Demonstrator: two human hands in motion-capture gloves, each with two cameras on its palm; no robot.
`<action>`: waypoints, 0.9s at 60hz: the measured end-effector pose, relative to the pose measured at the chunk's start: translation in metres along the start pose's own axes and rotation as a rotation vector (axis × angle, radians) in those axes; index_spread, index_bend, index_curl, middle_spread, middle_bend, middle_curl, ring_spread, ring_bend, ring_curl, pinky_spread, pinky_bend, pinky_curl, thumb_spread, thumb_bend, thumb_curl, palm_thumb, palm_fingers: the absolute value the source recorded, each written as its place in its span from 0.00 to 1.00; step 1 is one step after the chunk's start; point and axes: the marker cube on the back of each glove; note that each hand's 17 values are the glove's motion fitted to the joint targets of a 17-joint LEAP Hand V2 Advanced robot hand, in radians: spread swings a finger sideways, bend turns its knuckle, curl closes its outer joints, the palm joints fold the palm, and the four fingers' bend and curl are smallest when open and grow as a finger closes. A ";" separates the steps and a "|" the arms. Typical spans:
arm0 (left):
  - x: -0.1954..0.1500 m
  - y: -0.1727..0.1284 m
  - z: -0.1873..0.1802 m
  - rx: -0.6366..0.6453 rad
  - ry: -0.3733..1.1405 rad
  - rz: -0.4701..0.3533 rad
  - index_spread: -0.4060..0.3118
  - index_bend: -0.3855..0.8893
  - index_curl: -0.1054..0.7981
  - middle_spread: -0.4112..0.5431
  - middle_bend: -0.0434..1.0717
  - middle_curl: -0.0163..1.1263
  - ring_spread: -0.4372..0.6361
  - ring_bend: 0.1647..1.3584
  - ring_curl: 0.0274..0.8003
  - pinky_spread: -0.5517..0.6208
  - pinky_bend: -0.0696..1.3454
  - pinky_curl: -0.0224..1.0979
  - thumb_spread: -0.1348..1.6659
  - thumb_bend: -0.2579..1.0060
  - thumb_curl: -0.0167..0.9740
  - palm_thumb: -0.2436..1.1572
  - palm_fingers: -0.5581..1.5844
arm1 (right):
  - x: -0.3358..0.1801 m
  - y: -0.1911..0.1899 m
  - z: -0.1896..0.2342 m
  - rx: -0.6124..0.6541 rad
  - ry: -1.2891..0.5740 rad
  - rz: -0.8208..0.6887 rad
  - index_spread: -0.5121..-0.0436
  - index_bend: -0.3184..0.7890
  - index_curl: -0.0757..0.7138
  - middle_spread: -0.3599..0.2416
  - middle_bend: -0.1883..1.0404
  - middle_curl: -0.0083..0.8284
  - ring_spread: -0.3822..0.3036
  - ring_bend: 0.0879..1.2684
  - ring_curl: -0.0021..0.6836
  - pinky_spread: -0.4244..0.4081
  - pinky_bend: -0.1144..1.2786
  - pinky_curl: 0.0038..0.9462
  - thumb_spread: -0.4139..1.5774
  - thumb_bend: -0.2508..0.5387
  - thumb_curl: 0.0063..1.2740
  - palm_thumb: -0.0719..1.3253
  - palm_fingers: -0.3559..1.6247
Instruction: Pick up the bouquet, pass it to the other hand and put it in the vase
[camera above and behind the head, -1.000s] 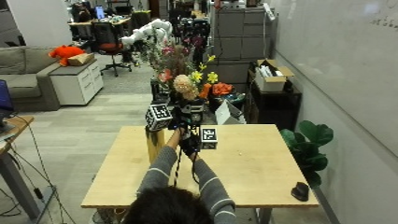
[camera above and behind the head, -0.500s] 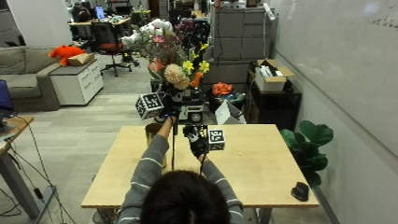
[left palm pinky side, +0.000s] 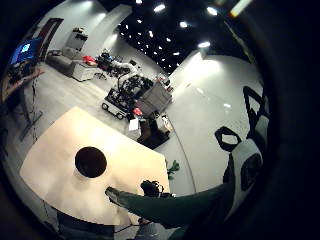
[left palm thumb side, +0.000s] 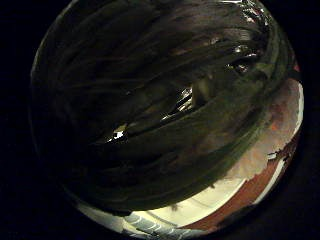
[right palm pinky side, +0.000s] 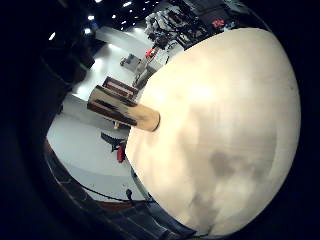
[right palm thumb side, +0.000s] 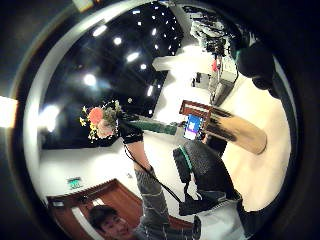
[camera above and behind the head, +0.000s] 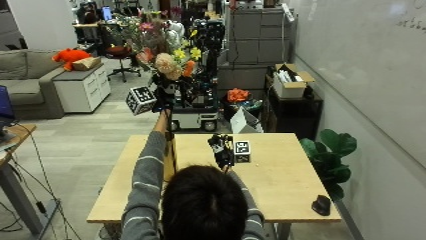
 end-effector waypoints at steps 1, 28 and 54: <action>-0.001 -0.001 -0.002 0.001 -0.021 -0.022 0.07 0.63 0.80 0.04 0.77 0.52 0.05 0.58 0.57 0.12 0.54 0.45 0.64 0.19 0.49 0.67 0.91 | -0.004 0.000 0.000 -0.007 -0.028 -0.031 0.58 0.38 0.54 0.46 0.35 0.50 0.39 0.27 0.55 0.46 0.32 0.36 0.71 0.28 0.31 0.49 0.63; -0.036 -0.039 0.006 -0.021 0.005 -0.103 0.05 0.62 0.83 0.04 0.77 0.52 0.05 0.58 0.57 0.12 0.53 0.45 0.64 0.19 0.49 0.67 0.91 | -0.003 -0.020 0.001 -0.020 -0.080 -0.045 0.49 0.40 0.46 0.43 0.31 0.50 0.40 0.23 0.54 0.55 0.28 0.36 0.72 0.29 0.29 0.50 0.59; -0.083 -0.046 0.030 -0.093 -0.013 -0.133 0.05 0.61 0.84 0.05 0.76 0.51 0.05 0.58 0.57 0.12 0.53 0.45 0.63 0.19 0.49 0.67 0.91 | 0.009 -0.028 0.001 -0.024 -0.110 -0.085 0.52 0.40 0.46 0.45 0.31 0.49 0.41 0.22 0.54 0.57 0.23 0.36 0.73 0.29 0.28 0.50 0.60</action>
